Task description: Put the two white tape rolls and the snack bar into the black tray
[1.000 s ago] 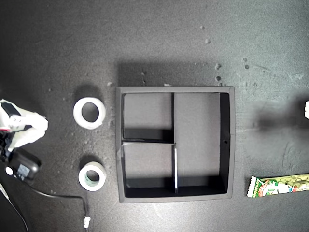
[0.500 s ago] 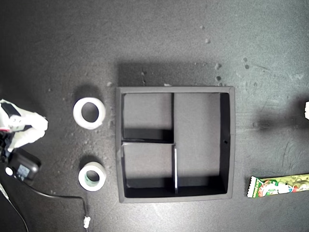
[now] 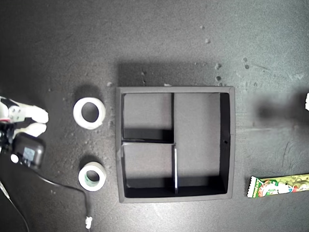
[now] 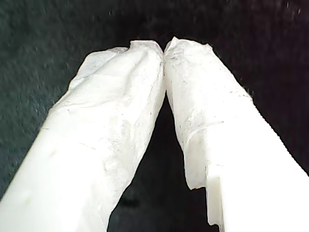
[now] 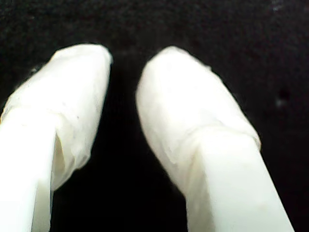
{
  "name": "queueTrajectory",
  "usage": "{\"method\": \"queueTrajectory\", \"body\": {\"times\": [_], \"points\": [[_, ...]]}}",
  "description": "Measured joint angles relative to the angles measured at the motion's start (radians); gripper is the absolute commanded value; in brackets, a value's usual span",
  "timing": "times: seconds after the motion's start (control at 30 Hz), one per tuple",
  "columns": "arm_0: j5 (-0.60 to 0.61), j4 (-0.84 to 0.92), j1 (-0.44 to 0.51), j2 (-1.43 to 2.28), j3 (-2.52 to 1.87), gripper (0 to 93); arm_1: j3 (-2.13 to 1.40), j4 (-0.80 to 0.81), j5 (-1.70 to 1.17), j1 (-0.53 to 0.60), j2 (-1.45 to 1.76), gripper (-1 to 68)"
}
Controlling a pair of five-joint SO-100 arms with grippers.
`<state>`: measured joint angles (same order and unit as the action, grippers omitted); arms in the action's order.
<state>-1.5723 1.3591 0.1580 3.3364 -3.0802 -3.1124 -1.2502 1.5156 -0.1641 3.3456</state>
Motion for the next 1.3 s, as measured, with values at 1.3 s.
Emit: {"method": "queueTrajectory", "body": {"times": [1.3], "points": [[0.666, -0.341, 0.017, -1.368, 0.877, 17.9, 0.120, 0.815, -0.557, 0.144, -0.002, 7.0]]}}
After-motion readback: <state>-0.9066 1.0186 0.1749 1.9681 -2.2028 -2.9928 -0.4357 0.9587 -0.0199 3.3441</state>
